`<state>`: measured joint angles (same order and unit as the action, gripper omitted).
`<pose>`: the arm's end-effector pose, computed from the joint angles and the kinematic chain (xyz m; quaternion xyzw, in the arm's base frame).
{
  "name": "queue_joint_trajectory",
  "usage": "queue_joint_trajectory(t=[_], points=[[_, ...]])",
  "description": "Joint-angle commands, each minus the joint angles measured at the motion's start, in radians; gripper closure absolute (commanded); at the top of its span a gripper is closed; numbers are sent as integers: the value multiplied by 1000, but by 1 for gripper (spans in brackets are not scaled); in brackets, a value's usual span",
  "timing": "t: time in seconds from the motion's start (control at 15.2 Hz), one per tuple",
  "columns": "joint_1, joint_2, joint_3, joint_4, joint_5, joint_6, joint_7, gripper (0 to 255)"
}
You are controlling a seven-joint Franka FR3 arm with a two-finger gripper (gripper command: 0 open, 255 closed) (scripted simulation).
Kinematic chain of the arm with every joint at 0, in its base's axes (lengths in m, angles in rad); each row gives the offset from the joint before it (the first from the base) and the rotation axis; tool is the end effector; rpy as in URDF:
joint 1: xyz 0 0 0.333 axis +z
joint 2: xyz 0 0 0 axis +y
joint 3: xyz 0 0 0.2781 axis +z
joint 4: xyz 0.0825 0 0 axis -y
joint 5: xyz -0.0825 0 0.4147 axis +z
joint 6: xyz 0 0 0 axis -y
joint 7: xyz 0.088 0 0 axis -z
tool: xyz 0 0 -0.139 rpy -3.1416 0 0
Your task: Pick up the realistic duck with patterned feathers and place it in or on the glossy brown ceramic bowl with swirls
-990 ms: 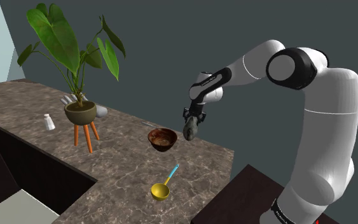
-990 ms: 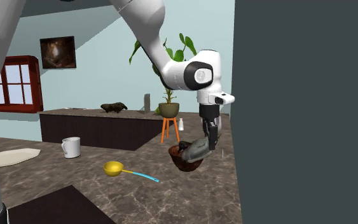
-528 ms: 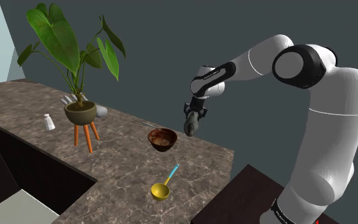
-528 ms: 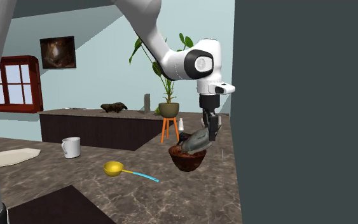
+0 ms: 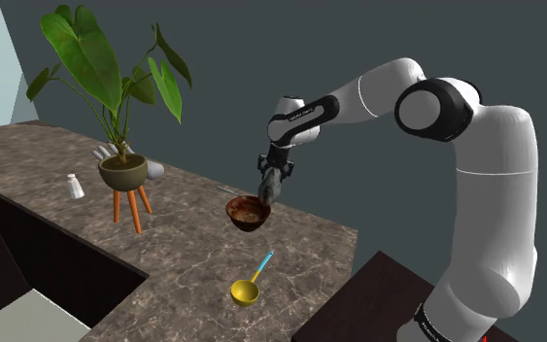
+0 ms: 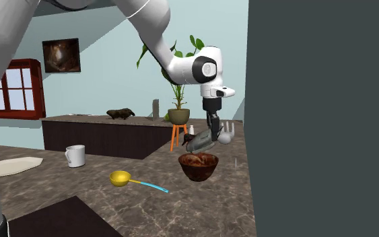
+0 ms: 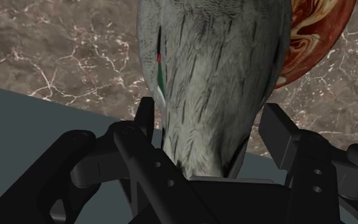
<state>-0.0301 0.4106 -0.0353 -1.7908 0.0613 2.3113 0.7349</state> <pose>0.6718 -0.0406 0.2488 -0.9125 0.4050 -0.0465 0.0339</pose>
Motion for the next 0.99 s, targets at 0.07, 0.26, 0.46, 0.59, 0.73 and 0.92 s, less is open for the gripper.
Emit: queue_joint_trajectory(t=[0.07, 0.26, 0.46, 0.59, 0.73, 0.92], points=[[37, 69, 9, 110, -12, -38, 56, 255], [74, 145, 17, 233, -23, -84, 109, 255], [82, 176, 19, 255, -24, -75, 120, 255], [82, 188, 19, 247, -24, -55, 119, 255], [82, 201, 19, 240, -23, -35, 118, 255], [82, 222, 20, 232, -22, -6, 117, 255]])
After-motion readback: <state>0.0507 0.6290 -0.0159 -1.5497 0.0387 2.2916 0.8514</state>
